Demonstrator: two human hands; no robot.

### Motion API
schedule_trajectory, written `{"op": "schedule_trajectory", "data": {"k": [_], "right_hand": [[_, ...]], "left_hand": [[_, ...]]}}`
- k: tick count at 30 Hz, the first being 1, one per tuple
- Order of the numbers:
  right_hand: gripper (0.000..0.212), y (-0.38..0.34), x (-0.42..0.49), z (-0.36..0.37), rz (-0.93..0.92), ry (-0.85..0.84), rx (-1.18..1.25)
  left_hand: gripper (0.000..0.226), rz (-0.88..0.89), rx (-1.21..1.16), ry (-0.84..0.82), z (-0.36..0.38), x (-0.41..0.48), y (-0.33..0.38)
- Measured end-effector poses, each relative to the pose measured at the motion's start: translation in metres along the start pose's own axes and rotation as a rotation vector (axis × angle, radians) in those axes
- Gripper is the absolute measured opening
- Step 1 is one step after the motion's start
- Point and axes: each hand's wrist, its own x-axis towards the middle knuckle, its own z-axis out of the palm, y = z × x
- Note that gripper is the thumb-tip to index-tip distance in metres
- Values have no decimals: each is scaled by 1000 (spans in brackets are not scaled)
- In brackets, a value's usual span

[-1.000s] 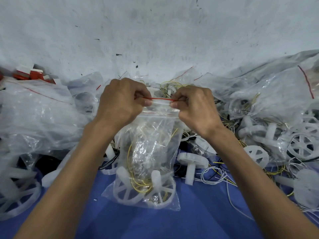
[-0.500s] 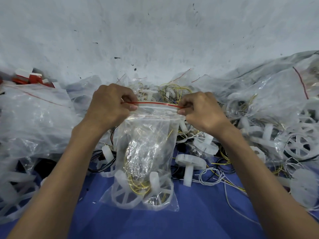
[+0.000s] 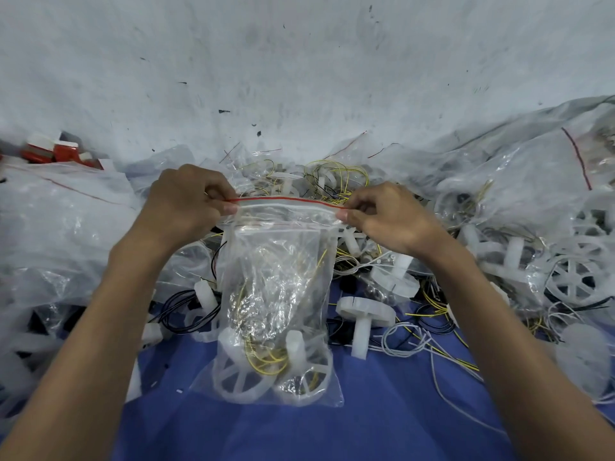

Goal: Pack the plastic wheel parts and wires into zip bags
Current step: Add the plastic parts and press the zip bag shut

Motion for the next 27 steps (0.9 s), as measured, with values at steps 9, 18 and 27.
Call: {"op": "schedule_trajectory", "data": {"k": [9,18,27], "right_hand": [[20,2,-2,7,-62,74,47],[7,-2,1,13,-94,242,132],[12,-9,2,19,-106,211,135]], "left_hand": [[12,-30,-42,-25,2,3,-4],[13,74,-199,-68,7,1,7],[10,34,-215,-49,10,-2,18]]}}
